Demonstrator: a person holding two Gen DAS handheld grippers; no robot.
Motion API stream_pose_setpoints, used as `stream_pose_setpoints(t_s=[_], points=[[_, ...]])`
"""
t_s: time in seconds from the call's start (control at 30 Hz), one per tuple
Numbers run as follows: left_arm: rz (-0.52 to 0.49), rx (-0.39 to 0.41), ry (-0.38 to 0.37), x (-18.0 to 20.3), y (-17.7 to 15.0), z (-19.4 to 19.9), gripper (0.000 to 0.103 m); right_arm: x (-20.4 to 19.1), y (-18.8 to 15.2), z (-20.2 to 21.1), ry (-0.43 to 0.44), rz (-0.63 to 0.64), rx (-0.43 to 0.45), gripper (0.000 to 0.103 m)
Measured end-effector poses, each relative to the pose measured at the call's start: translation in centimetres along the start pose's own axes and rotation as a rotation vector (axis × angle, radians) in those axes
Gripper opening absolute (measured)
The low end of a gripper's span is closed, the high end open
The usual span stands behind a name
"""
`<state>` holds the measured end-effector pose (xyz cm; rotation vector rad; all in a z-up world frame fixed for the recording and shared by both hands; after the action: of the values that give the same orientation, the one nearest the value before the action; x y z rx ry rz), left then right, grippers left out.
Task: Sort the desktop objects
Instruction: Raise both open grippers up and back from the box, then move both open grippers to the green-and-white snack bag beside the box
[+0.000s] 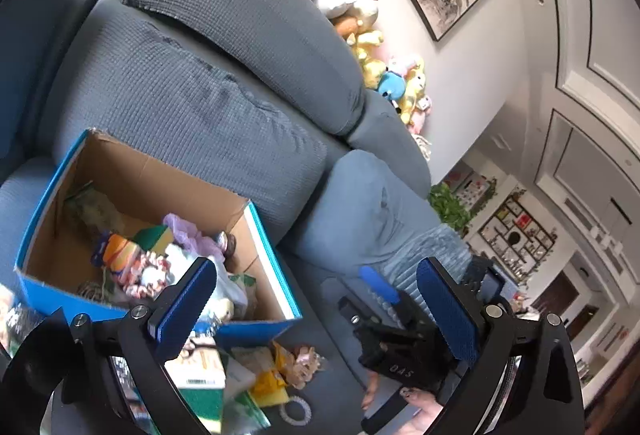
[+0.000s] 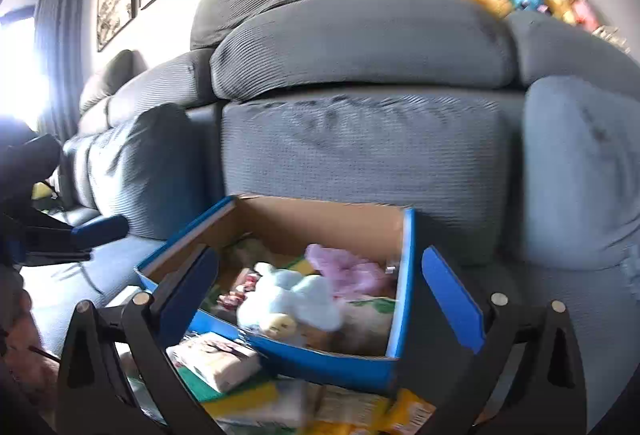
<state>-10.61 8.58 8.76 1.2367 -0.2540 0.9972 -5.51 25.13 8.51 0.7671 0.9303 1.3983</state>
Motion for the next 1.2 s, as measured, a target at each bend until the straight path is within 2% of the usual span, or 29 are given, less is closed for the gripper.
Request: stream_pose_setpoints(t_s=[0.17,0.3,0.4,0.47,0.57,0.63,0.73,0.9,1.2], points=[[0.026,-0.023,0.002,1.7,-0.3,1.0,0.100,0.5,-0.4,2.3,-0.037,-0.008,-0.013,0.103],[0.010,0.003,-0.006,3.9,-0.1,2.4,0.100,0.5,-0.6,4.6,-0.079,-0.024,-0.009,0.103],[-0.017,0.015,-0.019,6.4,1.0,3.2,0.100,0.9,0.3,7.0,-0.135,-0.029,0.007,0.103],[0.005,0.000,-0.027,7.9,1.2,3.9,0.100,1.2,1.0,8.9,-0.155,-0.035,0.000,0.103],[-0.002,-0.011,-0.054,10.3,0.4,5.4,0.100,0.9,1.1,11.3,-0.177,0.009,-0.038,0.103],[-0.026,0.022,-0.026,11.4,-0.5,6.8,0.100,0.9,0.6,12.7,-0.226,0.043,-0.042,0.103],[-0.004,0.043,0.032,11.8,-1.9,7.6,0.100,1.5,-0.9,14.2,-0.257,0.056,-0.076,0.103],[0.064,-0.036,0.049,11.0,-4.8,6.4,0.100,2.7,-4.2,14.7,-0.280,0.037,-0.150,0.103],[0.151,-0.151,0.089,9.4,-10.6,3.9,0.100,3.7,-10.4,13.6,-0.244,-0.006,-0.285,0.103]])
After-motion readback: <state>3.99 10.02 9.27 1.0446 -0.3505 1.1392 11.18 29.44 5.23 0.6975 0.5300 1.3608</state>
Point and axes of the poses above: each gripper's, at about its wrist camera, not at the fingertips, and z roughly against the way its jaws point, x to its right, y to its top, the point moved 5 cm from there along -z, roughly the way its jaws point, and after that the axes turned 7 degrees about -x, right-handed, at the moved point
